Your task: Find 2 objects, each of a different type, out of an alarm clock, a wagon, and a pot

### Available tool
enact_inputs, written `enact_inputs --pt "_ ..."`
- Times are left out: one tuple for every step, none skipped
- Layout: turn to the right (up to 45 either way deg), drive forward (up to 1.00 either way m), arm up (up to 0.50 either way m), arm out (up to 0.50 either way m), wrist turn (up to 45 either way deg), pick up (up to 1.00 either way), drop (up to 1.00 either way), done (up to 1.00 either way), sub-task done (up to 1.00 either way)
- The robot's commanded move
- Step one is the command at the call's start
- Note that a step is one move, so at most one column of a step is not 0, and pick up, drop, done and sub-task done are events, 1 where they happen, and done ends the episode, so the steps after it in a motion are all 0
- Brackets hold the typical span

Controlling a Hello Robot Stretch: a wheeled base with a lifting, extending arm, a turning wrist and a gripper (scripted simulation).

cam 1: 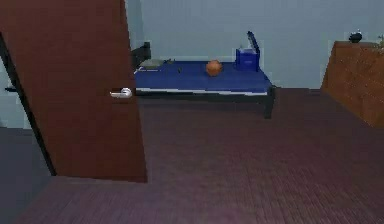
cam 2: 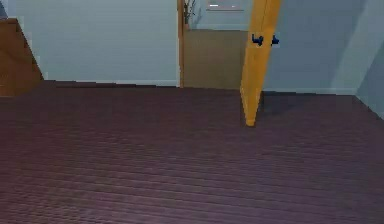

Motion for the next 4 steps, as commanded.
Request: enact_inputs --pt "-27.0 0.00 0.00 0.00 0.0 0.00 0.00 0.00 0.00" --pt "0.0 0.60 0.00 0.00 0.0 0.00 0.00 0.00 0.00" --pt "-45.0 0.00 0.00 0.00 0.0 0.00 0.00 0.00 0.00" --pt "-24.0 0.00 0.00 0.00 0.0 0.00 0.00 0.00 0.00"
